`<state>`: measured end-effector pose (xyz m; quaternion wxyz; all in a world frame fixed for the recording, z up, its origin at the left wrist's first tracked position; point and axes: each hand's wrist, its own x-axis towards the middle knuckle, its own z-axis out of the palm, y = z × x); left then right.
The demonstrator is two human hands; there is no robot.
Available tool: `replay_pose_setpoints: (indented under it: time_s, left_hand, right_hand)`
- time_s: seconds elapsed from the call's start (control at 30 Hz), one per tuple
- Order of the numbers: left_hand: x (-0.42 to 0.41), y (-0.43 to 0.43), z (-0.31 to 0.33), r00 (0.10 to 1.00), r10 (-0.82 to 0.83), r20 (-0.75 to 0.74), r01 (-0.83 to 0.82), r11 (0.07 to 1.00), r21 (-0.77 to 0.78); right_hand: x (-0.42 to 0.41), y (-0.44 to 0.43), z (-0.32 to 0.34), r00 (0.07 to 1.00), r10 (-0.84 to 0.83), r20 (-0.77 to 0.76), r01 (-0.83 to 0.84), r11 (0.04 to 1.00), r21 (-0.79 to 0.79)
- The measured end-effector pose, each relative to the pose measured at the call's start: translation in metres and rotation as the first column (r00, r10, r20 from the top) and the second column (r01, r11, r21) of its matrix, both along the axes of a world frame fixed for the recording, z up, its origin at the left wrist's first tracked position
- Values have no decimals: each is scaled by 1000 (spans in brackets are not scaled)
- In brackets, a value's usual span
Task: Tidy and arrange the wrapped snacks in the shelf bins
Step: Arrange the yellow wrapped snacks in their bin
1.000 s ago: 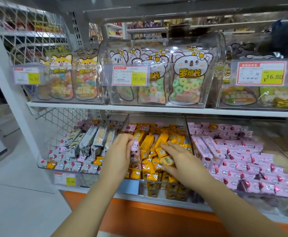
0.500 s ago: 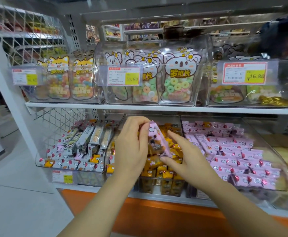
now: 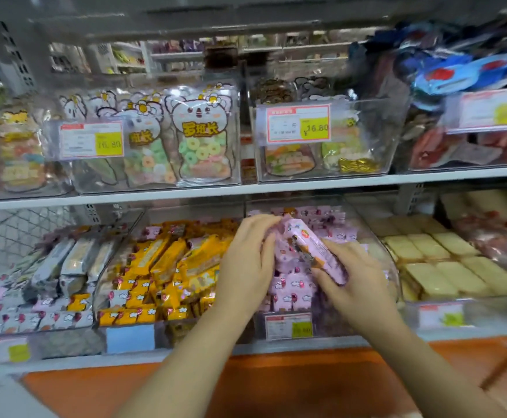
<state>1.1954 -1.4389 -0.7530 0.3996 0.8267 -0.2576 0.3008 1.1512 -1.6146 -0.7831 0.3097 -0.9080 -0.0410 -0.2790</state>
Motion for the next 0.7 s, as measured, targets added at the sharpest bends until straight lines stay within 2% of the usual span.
replay_pose_setpoints:
  time_s: [0.2, 0.37, 0.53, 0.63, 0.7]
  left_hand:
    - [8, -38, -8, 993, 13, -114, 13, 973, 232]
    - [21, -63, -1, 982, 57, -179, 9, 938, 346]
    - [42, -86, 1, 962, 81, -260, 24, 925, 378]
    - [60, -100, 0, 948, 87, -306, 36, 926, 376]
    - [77, -114, -1, 924, 101, -367, 49, 924, 379]
  right_hand:
    - [10, -55, -10, 948, -319, 0, 316, 941, -120]
    - [28, -73, -9, 883, -469, 12, 462, 864, -200]
    - [42, -76, -10, 873, -487, -33, 477, 865, -153]
    - [45, -80, -16, 924, -381, -33, 380, 925, -18]
    - [46, -86, -19, 956, -279, -88, 288, 951, 111]
